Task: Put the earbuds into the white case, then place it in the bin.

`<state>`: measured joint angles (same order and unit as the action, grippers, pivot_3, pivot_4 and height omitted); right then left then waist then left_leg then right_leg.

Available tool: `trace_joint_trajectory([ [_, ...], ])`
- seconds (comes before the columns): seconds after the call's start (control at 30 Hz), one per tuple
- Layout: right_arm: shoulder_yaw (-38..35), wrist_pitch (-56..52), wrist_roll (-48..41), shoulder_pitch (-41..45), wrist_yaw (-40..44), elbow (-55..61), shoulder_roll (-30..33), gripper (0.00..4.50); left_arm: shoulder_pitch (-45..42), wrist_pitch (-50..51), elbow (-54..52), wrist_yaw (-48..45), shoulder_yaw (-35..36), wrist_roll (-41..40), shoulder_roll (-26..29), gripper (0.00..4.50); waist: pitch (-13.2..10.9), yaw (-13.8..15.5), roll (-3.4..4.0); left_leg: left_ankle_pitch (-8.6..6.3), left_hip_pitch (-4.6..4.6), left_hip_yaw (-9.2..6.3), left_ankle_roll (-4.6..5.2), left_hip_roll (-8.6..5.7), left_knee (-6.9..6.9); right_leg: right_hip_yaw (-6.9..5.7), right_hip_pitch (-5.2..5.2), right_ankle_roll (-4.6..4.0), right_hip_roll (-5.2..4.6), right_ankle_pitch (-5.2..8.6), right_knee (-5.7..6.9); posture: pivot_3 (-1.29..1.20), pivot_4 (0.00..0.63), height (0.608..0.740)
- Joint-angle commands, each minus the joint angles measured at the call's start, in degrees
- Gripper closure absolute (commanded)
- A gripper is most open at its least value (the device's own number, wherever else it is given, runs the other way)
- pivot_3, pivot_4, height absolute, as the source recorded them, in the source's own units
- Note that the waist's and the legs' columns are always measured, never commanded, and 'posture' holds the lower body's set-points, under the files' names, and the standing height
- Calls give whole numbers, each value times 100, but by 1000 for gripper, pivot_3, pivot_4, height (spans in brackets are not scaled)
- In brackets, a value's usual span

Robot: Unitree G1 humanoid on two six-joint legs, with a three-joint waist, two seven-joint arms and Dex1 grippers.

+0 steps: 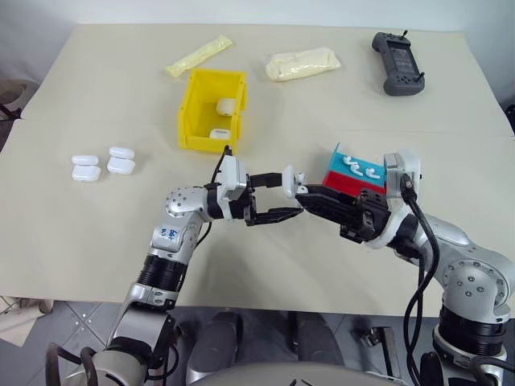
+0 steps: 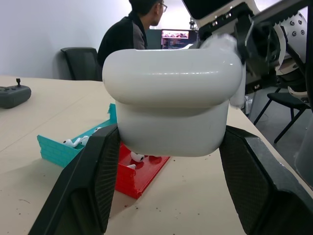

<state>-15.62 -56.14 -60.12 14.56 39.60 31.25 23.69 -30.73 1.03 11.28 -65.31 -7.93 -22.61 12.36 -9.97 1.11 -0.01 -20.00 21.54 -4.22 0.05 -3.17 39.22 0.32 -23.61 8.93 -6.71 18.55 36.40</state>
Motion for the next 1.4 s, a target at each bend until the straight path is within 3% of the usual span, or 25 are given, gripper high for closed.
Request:
trace_joint_trajectory([
  [0.03,-197,177,-493,150,-122,44,120,3930,4,-103,-200,-29,-13,-44,-38,1763,0,2,0,0,0,-1,0,1,0,0,0,0,0,0,0,0,150,740],
  [0.5,398,810,185,-65,-56,-286,463,3930,119,-65,-344,-11,3,-88,-37,1763,0,6,0,0,0,0,1,3,-2,-1,1,0,2,0,-3,0,150,740],
  [1.2,889,1038,399,-244,326,-253,979,3930,116,-67,-337,96,8,-63,-76,1763,0,19,0,0,0,0,1,4,-2,-1,5,0,3,0,-37,0,150,740],
  [1.4,870,1220,422,-158,443,-239,1008,2003,142,-92,-354,121,-11,32,43,1763,0,19,0,0,0,0,1,4,-1,-1,5,0,2,0,-39,0,150,740],
])
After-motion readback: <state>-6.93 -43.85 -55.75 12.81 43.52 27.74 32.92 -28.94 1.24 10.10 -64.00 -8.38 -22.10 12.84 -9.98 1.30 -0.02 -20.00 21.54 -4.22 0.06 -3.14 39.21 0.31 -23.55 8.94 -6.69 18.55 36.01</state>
